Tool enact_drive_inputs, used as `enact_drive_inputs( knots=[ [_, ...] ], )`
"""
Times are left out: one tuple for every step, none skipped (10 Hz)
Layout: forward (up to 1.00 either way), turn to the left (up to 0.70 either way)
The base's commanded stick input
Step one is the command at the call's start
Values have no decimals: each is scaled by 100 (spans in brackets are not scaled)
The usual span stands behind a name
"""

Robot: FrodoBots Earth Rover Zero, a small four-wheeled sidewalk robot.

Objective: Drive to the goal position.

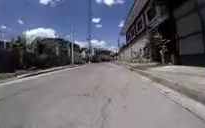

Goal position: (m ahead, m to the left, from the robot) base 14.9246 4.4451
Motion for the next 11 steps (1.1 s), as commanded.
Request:
enact_drive_inputs(
  knots=[
    [100,-30],
    [100,-11],
    [100,4],
    [100,0],
    [100,0],
    [100,0],
    [100,1],
    [100,2],
    [100,2],
    [100,0],
    [100,0]
  ],
)
